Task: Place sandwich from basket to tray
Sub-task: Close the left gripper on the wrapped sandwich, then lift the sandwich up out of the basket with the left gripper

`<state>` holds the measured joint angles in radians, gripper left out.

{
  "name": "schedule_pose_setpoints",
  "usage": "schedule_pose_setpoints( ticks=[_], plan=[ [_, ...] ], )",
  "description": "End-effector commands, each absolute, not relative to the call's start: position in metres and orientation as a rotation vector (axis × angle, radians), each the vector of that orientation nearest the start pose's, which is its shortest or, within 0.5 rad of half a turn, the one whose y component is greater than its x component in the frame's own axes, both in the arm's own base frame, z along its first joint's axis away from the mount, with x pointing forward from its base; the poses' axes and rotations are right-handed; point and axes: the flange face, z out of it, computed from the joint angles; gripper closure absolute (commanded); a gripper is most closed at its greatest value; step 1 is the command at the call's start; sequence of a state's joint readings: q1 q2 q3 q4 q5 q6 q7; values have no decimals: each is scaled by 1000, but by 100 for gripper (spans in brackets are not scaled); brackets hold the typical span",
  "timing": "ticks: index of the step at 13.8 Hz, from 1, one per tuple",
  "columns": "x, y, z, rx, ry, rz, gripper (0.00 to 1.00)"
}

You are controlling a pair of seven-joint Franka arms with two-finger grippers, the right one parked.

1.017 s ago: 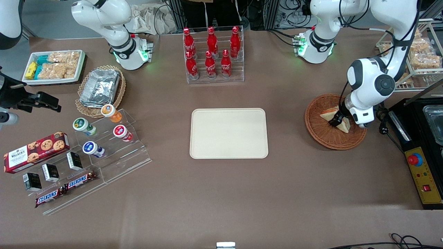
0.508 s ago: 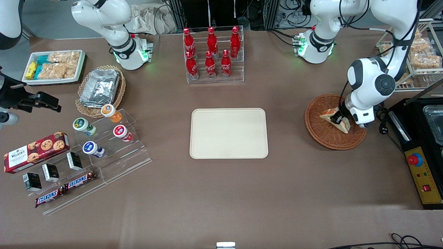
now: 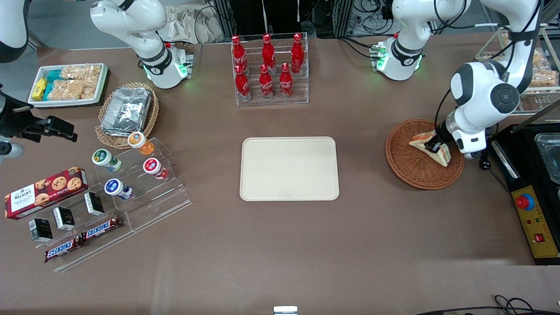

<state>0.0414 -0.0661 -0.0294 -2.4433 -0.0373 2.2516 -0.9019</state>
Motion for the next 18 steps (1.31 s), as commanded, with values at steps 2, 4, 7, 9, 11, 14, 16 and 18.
schedule_pose_setpoints(
  ticks=[2,4,7,9,11,14,16,18],
  plan=[
    [479,0,384,-2839,-1243,239,67],
    [491,-5,423,-2895,-1105,269,67],
    [504,-5,478,-2995,-835,264,67],
    [511,-4,512,-3051,-640,240,68],
    [514,-2,536,-3097,-446,223,68],
    [517,-9,547,-3130,-256,195,68],
    [517,-40,544,-3126,-170,201,68],
    [519,-79,543,-3121,-77,195,68]
  ],
)
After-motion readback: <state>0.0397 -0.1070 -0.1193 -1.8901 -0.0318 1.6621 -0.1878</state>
